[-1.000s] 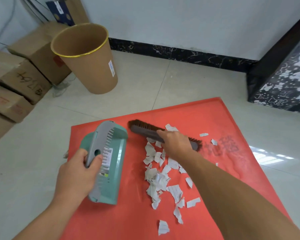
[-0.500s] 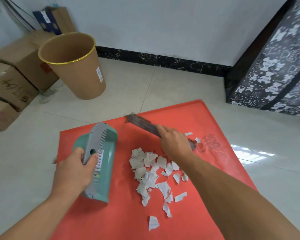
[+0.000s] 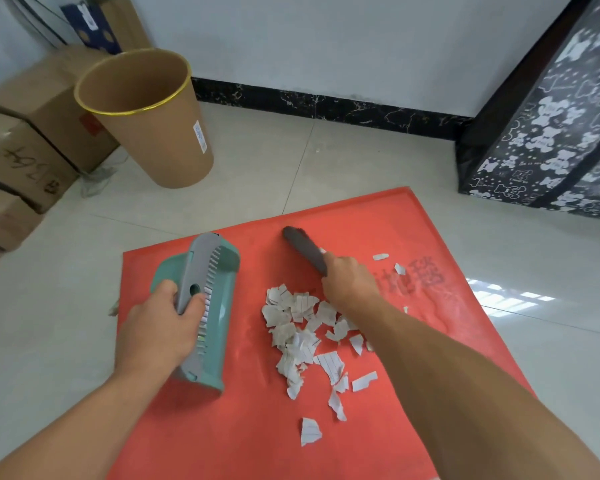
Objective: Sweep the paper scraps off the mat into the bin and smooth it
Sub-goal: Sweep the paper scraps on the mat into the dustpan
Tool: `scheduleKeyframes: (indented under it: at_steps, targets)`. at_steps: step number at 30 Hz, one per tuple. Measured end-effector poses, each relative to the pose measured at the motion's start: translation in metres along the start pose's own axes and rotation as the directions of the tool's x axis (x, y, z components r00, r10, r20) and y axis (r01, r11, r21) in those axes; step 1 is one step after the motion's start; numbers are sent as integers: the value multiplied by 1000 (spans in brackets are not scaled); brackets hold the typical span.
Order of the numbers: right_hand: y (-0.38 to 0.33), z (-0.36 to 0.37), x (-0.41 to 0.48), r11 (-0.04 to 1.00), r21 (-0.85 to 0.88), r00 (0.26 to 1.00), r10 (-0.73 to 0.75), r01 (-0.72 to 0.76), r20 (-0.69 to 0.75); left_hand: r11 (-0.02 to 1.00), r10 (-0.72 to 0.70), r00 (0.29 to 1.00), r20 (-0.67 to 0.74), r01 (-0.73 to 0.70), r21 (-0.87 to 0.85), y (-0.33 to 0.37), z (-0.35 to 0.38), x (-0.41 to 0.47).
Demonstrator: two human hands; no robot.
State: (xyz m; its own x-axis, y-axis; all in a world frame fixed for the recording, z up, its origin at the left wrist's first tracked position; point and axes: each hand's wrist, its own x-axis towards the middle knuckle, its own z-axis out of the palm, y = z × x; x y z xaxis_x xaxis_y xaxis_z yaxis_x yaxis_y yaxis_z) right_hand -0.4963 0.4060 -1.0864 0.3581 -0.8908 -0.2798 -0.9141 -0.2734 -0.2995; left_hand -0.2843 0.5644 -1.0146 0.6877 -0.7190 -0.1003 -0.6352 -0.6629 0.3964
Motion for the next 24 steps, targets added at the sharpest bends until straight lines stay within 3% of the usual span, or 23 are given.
scheduleKeyframes:
  at_steps: [6, 11, 14, 17, 24]
  targets:
    - [-12, -8, -15, 982, 153, 989, -99, 115, -113, 999, 15, 1000, 22, -15, 32, 2, 0, -2]
    - [9, -32, -7, 989, 144, 972, 55, -22, -227, 999, 24, 999, 24, -25, 39, 5, 2, -4]
    - [25, -37, -6, 989, 84, 972, 139, -125, -188, 999, 22, 999, 28, -23, 44, 6, 2, -5]
    - [30, -30, -12, 991, -28, 986, 127, -131, -106, 999, 15, 999, 33, -16, 45, 6, 1, -4]
    - [4, -8, -25, 987, -58, 986, -142, 147, 84, 999, 9, 999, 31, -11, 45, 5, 1, -4]
